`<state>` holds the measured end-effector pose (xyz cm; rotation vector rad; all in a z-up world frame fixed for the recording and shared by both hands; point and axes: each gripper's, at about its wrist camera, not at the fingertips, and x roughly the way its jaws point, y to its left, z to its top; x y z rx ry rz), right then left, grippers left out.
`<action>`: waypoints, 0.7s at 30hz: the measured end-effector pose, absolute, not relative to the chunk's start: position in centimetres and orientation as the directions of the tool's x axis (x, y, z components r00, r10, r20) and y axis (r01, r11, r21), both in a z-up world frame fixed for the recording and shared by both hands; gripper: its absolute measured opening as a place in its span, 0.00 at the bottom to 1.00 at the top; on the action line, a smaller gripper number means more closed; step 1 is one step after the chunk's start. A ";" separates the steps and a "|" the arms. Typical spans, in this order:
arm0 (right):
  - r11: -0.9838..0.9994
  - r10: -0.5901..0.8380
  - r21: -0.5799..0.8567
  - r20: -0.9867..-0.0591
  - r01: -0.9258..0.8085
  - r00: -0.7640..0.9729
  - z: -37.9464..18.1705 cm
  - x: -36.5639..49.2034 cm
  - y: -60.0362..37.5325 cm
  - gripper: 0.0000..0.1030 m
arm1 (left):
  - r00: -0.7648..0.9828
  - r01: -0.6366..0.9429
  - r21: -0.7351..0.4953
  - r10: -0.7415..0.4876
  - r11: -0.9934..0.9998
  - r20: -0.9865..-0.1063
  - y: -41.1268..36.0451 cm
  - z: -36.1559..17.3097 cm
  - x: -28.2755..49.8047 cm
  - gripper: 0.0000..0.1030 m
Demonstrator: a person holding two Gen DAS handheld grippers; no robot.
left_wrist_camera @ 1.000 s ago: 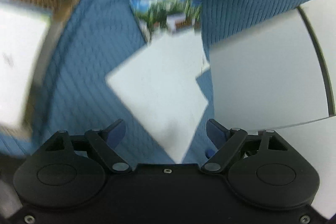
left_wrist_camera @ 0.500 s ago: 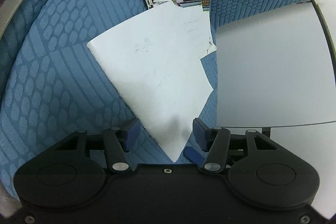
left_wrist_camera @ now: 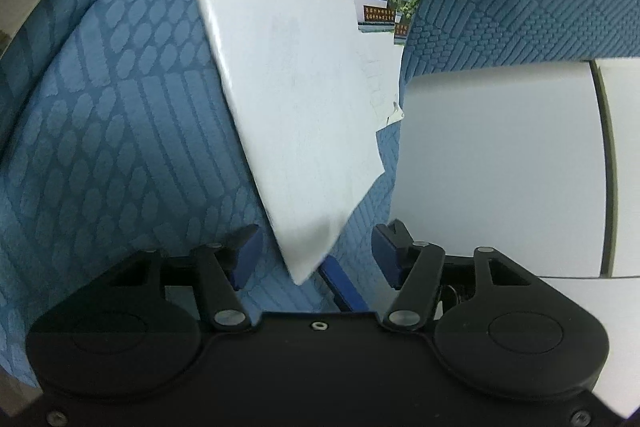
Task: Organize objects
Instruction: 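Close the left gripper on the brochure edge while the right gripper grips beside it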
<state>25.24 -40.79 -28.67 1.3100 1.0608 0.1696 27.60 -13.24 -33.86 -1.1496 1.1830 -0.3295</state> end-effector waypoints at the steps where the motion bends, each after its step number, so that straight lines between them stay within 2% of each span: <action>1: 0.306 0.652 0.841 -0.526 0.445 0.545 -28.9 25.4 -40.5 0.53 | 0.410 -0.345 -0.835 -0.732 0.428 -0.545 -13.1 -34.0 27.6 0.59; 5: 0.244 0.682 0.860 -0.481 0.448 0.552 -29.2 25.5 -39.4 0.53 | 0.435 -0.382 -0.850 -0.740 0.364 -0.513 -12.4 -34.5 27.5 0.64; 8: 0.197 0.694 0.870 -0.449 0.452 0.563 -29.3 25.5 -39.1 0.53 | 0.463 -0.401 -0.859 -0.738 0.319 -0.490 -11.9 -34.8 27.5 0.64; 10: 0.188 0.697 0.873 -0.441 0.450 0.565 -29.2 25.5 -38.9 0.53 | 0.482 -0.415 -0.864 -0.736 0.285 -0.475 -11.7 -35.0 27.5 0.60; 15: 0.127 0.715 0.880 -0.401 0.457 0.573 -29.5 25.2 -38.0 0.53 | 0.481 -0.477 -0.855 -0.754 0.203 -0.447 -11.6 -36.3 27.3 0.38; 16: 0.122 0.719 0.883 -0.393 0.453 0.573 -29.5 25.2 -37.8 0.53 | 0.480 -0.484 -0.852 -0.753 0.200 -0.450 -11.6 -36.4 27.2 0.26; 17: 0.118 0.723 0.884 -0.389 0.453 0.571 -29.5 25.2 -37.6 0.53 | 0.476 -0.491 -0.847 -0.751 0.204 -0.457 -11.6 -36.5 27.2 0.10; 18: 0.118 0.725 0.883 -0.390 0.455 0.568 -29.5 25.1 -37.5 0.53 | 0.472 -0.494 -0.845 -0.753 0.205 -0.459 -11.6 -36.6 27.2 0.04; 21: 0.156 0.717 0.874 -0.421 0.460 0.556 -29.4 25.0 -37.3 0.53 | 0.483 -0.466 -0.857 -0.748 0.221 -0.456 -11.5 -35.4 27.3 0.02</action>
